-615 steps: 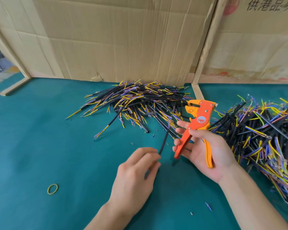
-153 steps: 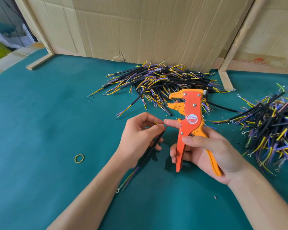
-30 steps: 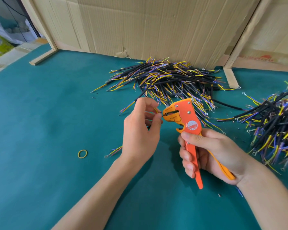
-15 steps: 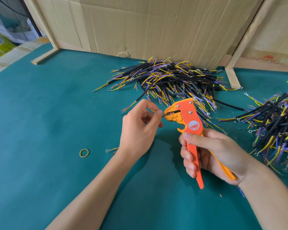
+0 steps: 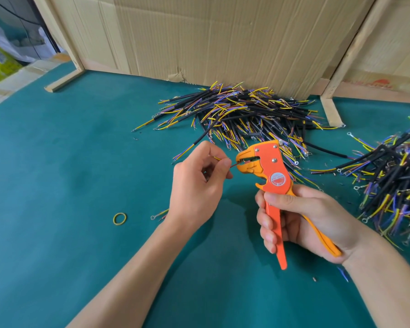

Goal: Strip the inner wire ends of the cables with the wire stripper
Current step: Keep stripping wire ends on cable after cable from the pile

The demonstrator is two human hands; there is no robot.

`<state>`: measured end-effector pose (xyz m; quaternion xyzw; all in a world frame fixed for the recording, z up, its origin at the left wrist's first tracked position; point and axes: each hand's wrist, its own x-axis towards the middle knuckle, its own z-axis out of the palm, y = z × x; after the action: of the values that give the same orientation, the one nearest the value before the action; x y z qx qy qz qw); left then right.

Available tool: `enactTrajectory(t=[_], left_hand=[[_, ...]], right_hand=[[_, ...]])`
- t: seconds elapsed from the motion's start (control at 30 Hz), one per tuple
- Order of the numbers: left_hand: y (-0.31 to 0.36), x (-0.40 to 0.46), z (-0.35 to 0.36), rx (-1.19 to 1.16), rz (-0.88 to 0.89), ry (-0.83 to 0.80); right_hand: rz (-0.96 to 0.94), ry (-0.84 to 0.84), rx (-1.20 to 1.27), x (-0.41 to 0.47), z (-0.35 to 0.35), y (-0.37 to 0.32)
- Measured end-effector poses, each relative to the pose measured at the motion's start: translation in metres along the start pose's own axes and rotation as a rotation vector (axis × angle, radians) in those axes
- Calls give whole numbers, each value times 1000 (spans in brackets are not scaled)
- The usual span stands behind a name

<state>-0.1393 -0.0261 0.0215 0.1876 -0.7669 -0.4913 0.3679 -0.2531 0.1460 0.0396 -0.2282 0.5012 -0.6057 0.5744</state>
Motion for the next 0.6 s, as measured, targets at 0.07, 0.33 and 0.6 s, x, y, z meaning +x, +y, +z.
enactTrajectory(t=[0.07,0.33,0.6], left_hand=[[-1,1,-1,5,8,-7],[-1,1,-2,37,41,-46],[-2,2,-1,49,63,-48]], right_hand=[[8,-23,1,-1,-2,-1],[30,-33,-3,-2,-3,-1],[33,-5,-17,-1,-1,-1]])
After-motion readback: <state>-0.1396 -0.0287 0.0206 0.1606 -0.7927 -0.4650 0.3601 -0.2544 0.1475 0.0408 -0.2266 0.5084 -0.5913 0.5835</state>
